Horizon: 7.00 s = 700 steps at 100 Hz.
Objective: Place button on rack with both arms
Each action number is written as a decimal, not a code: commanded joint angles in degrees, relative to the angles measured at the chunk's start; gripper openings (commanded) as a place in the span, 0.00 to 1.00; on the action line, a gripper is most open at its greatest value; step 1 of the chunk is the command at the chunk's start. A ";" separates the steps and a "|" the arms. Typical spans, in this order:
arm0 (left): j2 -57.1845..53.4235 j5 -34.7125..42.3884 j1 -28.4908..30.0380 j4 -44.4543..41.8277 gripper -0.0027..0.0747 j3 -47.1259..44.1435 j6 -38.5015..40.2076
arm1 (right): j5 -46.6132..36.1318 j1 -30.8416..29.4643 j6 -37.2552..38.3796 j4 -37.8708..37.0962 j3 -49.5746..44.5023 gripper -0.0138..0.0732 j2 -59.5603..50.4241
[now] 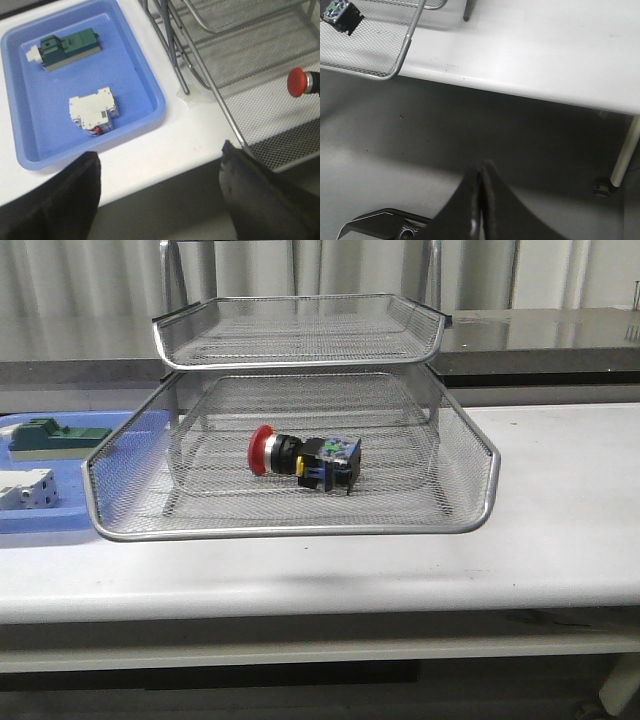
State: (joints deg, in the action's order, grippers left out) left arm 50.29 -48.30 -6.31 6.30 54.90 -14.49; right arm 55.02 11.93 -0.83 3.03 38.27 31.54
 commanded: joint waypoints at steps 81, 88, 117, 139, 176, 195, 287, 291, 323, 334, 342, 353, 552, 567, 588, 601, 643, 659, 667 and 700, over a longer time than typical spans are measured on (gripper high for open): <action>-22.08 64.15 0.30 3.28 0.66 -40.60 0.81 | -3.00 -0.23 -0.11 -0.29 1.61 0.09 0.13; -21.97 64.15 0.30 3.28 0.66 -40.60 0.81 | -3.00 -0.23 -0.11 -0.29 1.61 0.09 0.13; -21.97 61.92 0.30 3.28 0.55 -40.60 0.81 | -3.00 -0.23 -0.11 -0.29 1.61 0.09 0.13; -21.97 59.58 0.30 3.28 0.27 -40.60 0.81 | -3.00 -0.23 -0.11 -0.29 1.61 0.09 0.13; -21.97 59.08 0.30 3.28 0.04 -40.60 0.81 | -3.30 -0.23 -0.11 -0.29 1.61 0.09 0.13; -21.97 59.08 0.30 3.28 0.04 -40.60 0.81 | -3.70 -0.23 -0.11 -0.29 1.61 0.09 0.13; -21.97 59.08 0.30 3.28 0.04 -40.60 0.81 | -9.24 1.28 -3.53 17.23 1.61 0.09 13.98; -21.97 59.08 0.30 3.28 0.04 -40.60 0.81 | -9.98 2.11 -4.70 18.45 1.61 0.09 15.90; -21.97 59.08 0.30 3.28 0.04 -40.60 0.81 | -16.98 13.51 -6.43 20.13 4.56 0.09 32.12; -21.97 59.08 0.30 3.28 0.04 -40.60 0.81 | -19.64 17.37 -6.43 20.13 6.07 0.09 37.31; -21.97 59.08 0.30 3.28 0.04 -40.60 0.81 | -20.40 20.19 -6.43 20.02 7.52 0.09 40.69; -21.97 59.08 0.30 3.28 0.04 -40.60 0.81 | -21.18 23.65 -6.43 19.59 9.48 0.09 45.25; -21.97 59.08 0.30 3.28 0.04 -40.60 0.81 | -25.71 17.99 -6.43 -10.64 44.96 0.09 76.35; -21.97 59.08 0.30 3.28 0.04 -40.60 0.81 | -23.20 17.66 -6.43 -10.64 45.55 0.09 76.38; -21.97 59.08 0.30 3.28 0.04 -40.60 0.81 | -15.96 17.85 -6.38 -9.27 45.55 0.09 74.77; -21.97 59.08 0.30 3.28 0.04 -40.60 0.81 | -12.45 17.79 -5.84 -8.48 45.50 0.09 71.94; -21.97 59.08 0.30 3.28 0.04 -40.60 0.81 | -11.54 14.69 -1.58 -8.54 39.74 0.09 56.06; -21.97 59.08 0.30 3.28 0.04 -40.60 0.81 | -11.64 9.21 -0.63 -8.60 33.87 0.09 48.55; -21.97 59.08 0.30 3.28 0.04 -40.60 0.81 | -11.74 5.90 -0.50 -8.65 30.65 0.09 44.11; -21.97 59.08 0.30 3.28 0.04 -40.60 0.81 | -17.45 -4.88 0.83 -8.65 14.83 0.09 24.73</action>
State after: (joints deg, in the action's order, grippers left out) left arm 28.15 6.67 -6.19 9.13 12.73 -14.23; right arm 42.19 8.84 0.00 -5.05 55.16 62.20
